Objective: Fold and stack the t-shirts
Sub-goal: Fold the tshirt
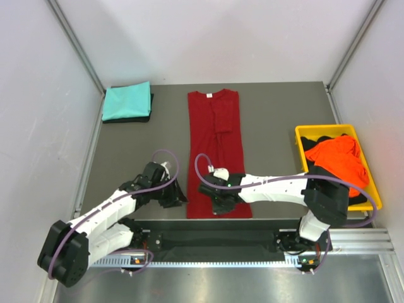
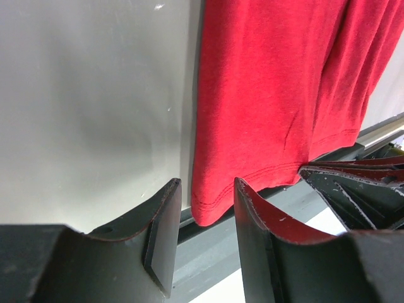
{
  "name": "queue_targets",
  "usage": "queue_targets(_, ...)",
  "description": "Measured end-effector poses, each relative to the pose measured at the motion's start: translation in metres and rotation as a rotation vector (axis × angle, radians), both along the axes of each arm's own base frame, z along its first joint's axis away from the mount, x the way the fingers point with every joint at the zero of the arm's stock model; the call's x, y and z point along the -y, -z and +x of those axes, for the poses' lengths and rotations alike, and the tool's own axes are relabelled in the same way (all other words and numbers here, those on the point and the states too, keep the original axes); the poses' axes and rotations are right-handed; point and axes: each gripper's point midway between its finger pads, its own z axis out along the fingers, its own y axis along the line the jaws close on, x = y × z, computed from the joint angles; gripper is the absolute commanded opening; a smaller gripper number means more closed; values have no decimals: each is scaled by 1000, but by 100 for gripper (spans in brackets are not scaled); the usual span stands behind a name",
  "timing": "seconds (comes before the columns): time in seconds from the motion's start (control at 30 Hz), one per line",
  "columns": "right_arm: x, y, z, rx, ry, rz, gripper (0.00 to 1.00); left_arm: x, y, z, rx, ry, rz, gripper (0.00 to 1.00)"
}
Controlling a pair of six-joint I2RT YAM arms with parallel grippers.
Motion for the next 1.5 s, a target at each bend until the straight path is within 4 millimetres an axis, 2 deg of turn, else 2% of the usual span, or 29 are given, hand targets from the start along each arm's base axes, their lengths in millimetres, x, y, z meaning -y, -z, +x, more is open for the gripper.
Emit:
queue_targets(0.23,13,5,1,1,6,-23,0,1,4,-4,-17,-3,-10,44)
queue_targets(0.37,14,5,1,3,0,-23,2,4,5,-7,-28,0,-29,44)
queue_targets(0.5,13,5,2,3,-2,-20,8,7,8,-12,-42,9,-50,44)
queue_targets(0.53,13,5,2,3,-3,-19,18,8,9,-14,-47,11,-57,44)
queue_targets(0.63,14,5,1,4,-15,-20,25,8,12,-18,-59,11,-60,43)
queue_targets(0.73,14,2,4,5,-24,-12,26,9,13,-21,-66,10,-62,37)
queue_targets(0.83,17,-10,13,14,-14,18,27,12,12,-22,-66,14,-68,23)
queue_targets(0.87,19,-16,18,23,-5,43,27,13,11,-22,-67,16,-69,13)
queue_targets(0.97,33,-34,32,46,32,107,28,15,11,-24,-69,21,-74,0)
queue_targets(1.1,60,-45,47,73,83,150,28,20,11,-29,-76,30,-70,0)
queue_targets(1.2,77,-40,57,71,103,144,29,26,12,-38,-82,46,-59,0)
queue_targets(1.4,86,-39,71,70,109,157,29,31,18,-47,-86,39,-18,0)
queue_targets(1.5,90,-33,68,55,103,166,29,27,20,-46,-84,26,13,18)
